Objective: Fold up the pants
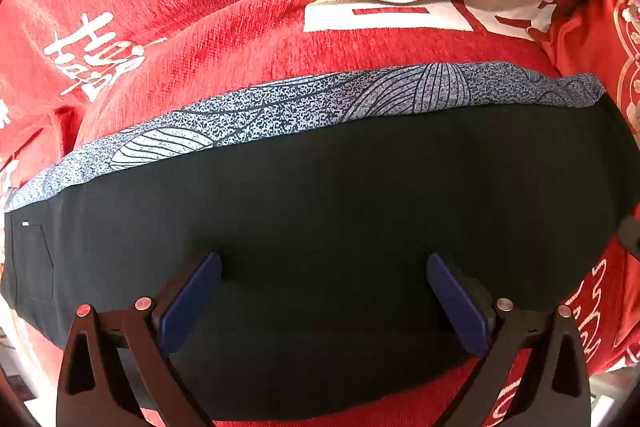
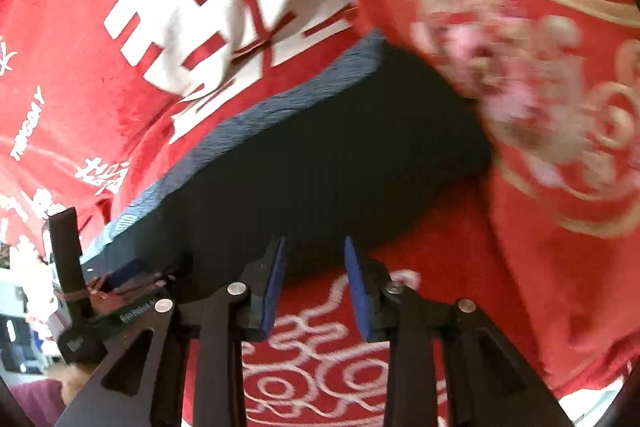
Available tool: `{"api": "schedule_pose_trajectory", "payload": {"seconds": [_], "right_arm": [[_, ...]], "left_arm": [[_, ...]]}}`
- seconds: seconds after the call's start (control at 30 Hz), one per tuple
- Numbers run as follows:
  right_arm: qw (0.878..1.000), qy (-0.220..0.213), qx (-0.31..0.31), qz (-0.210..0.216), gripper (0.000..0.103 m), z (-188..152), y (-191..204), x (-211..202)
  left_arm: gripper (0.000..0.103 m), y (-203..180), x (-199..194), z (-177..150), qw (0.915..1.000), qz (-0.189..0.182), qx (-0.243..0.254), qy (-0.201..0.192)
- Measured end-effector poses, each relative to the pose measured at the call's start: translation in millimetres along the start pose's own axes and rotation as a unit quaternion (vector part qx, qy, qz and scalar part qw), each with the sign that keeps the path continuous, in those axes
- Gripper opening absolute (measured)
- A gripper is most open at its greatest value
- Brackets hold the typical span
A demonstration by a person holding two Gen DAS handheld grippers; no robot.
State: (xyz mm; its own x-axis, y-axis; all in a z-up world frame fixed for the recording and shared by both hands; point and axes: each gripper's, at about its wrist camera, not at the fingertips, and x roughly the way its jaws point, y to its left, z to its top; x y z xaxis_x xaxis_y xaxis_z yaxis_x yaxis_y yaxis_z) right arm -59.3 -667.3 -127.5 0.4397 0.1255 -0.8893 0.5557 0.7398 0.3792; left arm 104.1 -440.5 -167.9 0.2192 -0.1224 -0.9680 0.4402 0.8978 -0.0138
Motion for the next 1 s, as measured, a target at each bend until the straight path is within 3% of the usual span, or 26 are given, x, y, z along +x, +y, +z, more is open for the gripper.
{"api": "schedule_pose_trajectory", "payload": {"seconds": [0.17,0.33,0.47,0.57,0.7,0.83,1.0], "right_arm": [[1.000,0.015,-0.025,0.006,0.033,5.7,10.4,23.8],[0.999,-0.013,0.038,-0.008,0.035,24.0,-24.4,14.0],[0.995,-0.026,0.086,0.040,0.050,18.4,-46.2,-5.5],[0.992,0.003,0.101,0.081,0.052,-2.9,-50.1,-1.2],[0.985,0.001,0.141,0.099,0.052,-27.1,-60.5,6.9],[0.976,-0.028,0.177,0.121,0.052,-41.3,-70.2,11.1],[0.975,-0.079,0.157,0.138,0.052,-33.9,-77.4,14.9]], "left_arm": [[0.103,-0.6,0.3,-0.3,1.0000,-0.001,0.000,0.000],[0.103,-0.8,1.3,1.5,1.0000,-0.005,0.001,0.002],[0.103,-2.6,1.8,2.1,1.0000,-0.006,0.003,0.000],[0.103,-4.1,2.1,3.5,1.0000,-0.006,0.001,0.003],[0.103,-2.8,3.4,4.2,1.0000,-0.008,0.004,0.001],[0.103,-2.4,3.5,4.2,0.9999,-0.010,0.011,-0.003],[0.103,-3.9,3.2,3.6,0.9999,-0.010,0.009,-0.007]]}}
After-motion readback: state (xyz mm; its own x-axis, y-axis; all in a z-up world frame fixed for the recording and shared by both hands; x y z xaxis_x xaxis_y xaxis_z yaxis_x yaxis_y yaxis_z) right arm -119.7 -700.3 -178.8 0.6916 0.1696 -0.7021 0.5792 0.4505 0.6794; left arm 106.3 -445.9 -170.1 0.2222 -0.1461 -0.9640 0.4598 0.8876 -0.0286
